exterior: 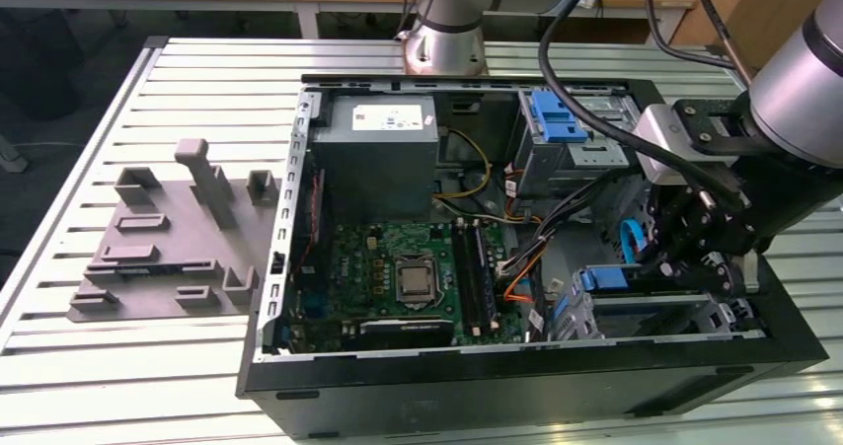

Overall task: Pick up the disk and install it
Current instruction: 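Insert the second disk wire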

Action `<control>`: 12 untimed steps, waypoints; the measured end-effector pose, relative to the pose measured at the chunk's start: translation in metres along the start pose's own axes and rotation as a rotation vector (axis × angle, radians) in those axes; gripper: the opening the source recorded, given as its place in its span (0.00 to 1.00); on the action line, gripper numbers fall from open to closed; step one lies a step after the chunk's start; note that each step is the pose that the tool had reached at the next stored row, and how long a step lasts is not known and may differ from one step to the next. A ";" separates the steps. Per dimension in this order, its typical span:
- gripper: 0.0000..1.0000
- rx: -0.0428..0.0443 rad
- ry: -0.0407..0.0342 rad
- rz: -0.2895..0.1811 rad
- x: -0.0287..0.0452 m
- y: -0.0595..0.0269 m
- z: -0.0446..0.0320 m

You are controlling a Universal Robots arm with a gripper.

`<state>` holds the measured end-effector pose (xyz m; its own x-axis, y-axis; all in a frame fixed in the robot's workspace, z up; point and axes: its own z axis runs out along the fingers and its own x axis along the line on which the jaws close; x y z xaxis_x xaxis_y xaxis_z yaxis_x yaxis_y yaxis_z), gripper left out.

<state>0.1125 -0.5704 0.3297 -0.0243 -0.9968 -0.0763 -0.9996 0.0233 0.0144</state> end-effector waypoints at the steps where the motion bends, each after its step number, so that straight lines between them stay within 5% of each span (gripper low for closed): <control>1: 0.23 0.0000 -0.0005 0.000 0.0000 0.0000 0.0003; 7: 0.46 0.0000 0.0007 0.000 -0.0001 0.0000 -0.0015; 12: 0.58 -0.0001 0.0004 0.000 -0.0009 0.0002 -0.0128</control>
<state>0.1124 -0.5704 0.3426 -0.0244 -0.9968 -0.0760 -0.9996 0.0234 0.0145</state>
